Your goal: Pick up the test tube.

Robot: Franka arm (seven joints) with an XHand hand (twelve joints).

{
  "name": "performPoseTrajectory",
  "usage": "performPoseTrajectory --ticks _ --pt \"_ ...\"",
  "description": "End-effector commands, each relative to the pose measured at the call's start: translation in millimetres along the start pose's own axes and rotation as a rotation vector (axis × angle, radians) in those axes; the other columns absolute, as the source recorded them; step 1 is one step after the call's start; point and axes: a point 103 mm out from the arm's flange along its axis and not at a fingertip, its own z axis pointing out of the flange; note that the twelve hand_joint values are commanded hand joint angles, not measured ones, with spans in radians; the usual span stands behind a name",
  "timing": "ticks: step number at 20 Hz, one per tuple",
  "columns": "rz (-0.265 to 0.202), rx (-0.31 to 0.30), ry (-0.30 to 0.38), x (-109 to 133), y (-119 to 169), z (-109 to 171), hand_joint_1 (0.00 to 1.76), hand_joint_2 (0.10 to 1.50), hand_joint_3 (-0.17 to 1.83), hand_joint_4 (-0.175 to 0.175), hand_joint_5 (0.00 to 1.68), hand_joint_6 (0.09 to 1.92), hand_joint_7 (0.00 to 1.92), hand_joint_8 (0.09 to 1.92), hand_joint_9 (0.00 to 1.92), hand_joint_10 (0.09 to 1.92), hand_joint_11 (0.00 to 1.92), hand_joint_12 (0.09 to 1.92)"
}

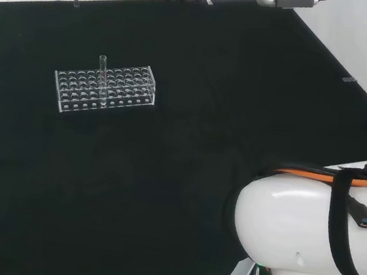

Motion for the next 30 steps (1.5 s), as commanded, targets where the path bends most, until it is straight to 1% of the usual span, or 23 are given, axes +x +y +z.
performPoseTrajectory --ticks 1,2,3,5,7,10,14,16,20,22,27,30 --pt "0.054 -0.103 0.004 -56 -59 -78 0.89 0.69 0.53 -0.08 0.33 0.21 0.42 0.64 0.35 0.69 0.15 1.26" --pt "0.057 -0.108 0.005 -60 -62 -83 0.83 0.68 0.54 -0.068 0.23 0.14 0.25 0.71 0.2 0.8 0.07 1.28" --pt "0.056 -0.109 0.005 -61 -63 -85 0.8 0.68 0.55 -0.062 0.19 0.1 0.15 0.77 0.11 0.89 0.03 1.29" --pt "0.052 -0.107 0.01 -61 -61 -86 0.78 0.67 0.56 -0.057 0.16 0.09 0.07 0.83 0.03 0.97 0.01 1.3" --pt "0.045 -0.101 0.015 -59 -58 -85 0.77 0.67 0.56 -0.056 0.15 0.09 0.05 0.85 0.02 1.0 0.0 1.31" --pt "0.012 -0.082 0.016 -53 -47 -82 0.77 0.67 0.56 -0.056 0.15 0.09 0.04 0.86 0.01 1.0 0.0 1.31" --pt "-0.056 -0.051 0.018 -37 -25 -76 0.77 0.67 0.56 -0.056 0.15 0.09 0.04 0.86 0.01 1.0 0.0 1.31" --pt "-0.082 -0.038 0.02 -30 -15 -74 0.78 0.67 0.56 -0.055 0.15 0.09 0.04 0.86 0.02 1.01 0.0 1.31" --pt "-0.143 -0.009 0.01 -11 13 -68 0.78 0.67 0.56 -0.055 0.15 0.09 0.05 0.87 0.02 1.01 0.0 1.32" --pt "-0.168 -0.007 0.003 -1 26 -67 0.78 0.67 0.56 -0.055 0.15 0.09 0.05 0.87 0.03 1.01 0.0 1.32" --pt "-0.201 0.002 0.004 12 51 -64 0.78 0.67 0.57 -0.054 0.15 0.09 0.06 0.87 0.04 1.02 0.0 1.33" --pt "-0.213 0.02 0.002 19 66 -56 0.79 0.66 0.57 -0.054 0.15 0.09 0.06 0.87 0.04 1.02 0.0 1.35"
